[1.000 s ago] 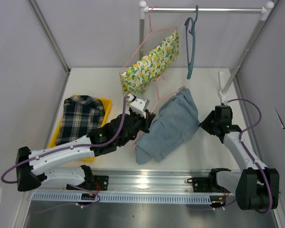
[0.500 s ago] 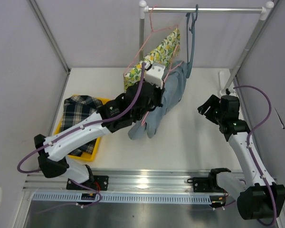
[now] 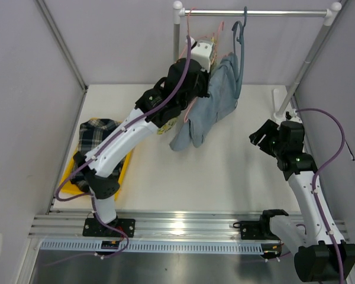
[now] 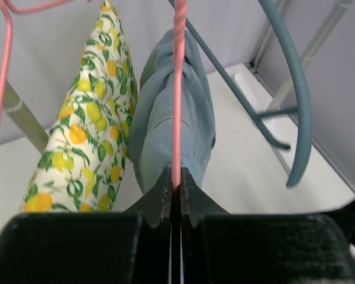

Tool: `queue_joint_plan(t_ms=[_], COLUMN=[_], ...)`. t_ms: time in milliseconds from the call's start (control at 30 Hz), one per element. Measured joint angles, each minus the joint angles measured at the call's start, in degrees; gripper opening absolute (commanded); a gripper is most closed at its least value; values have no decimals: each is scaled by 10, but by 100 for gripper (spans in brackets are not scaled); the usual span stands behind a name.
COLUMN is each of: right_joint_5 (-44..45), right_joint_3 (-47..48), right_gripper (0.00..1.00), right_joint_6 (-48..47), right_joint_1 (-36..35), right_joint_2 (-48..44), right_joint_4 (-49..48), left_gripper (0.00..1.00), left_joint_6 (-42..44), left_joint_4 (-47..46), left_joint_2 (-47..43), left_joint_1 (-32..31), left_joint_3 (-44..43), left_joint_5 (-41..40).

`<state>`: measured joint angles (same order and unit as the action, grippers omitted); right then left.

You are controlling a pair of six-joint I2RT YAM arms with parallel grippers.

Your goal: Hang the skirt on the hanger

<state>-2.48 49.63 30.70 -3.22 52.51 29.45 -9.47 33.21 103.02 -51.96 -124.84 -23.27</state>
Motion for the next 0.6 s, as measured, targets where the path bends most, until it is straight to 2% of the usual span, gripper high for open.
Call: queue_joint_plan(t_ms=[67,133,367,600], right_joint_5=[-2,-5,-15,-20], right_joint_3=[0,0,0,0], right_gripper=[67,67,67,67], right_joint_6=[-3,-6,-8,-9], right_joint_1=[5,9,16,16], right_joint_2=[-4,-8,-14,-24], right_joint_4=[3,3,3,3], left_gripper=[0,0,0,0], left_joint_6=[1,5,16,26], left_joint_4=[21,21,-12,-62], left_joint_2=[38,58,63,75], left_joint_1=[18,31,72,83], left_joint_3=[-67,-95,-85,-94], left_joint_5=[14,21,47,61])
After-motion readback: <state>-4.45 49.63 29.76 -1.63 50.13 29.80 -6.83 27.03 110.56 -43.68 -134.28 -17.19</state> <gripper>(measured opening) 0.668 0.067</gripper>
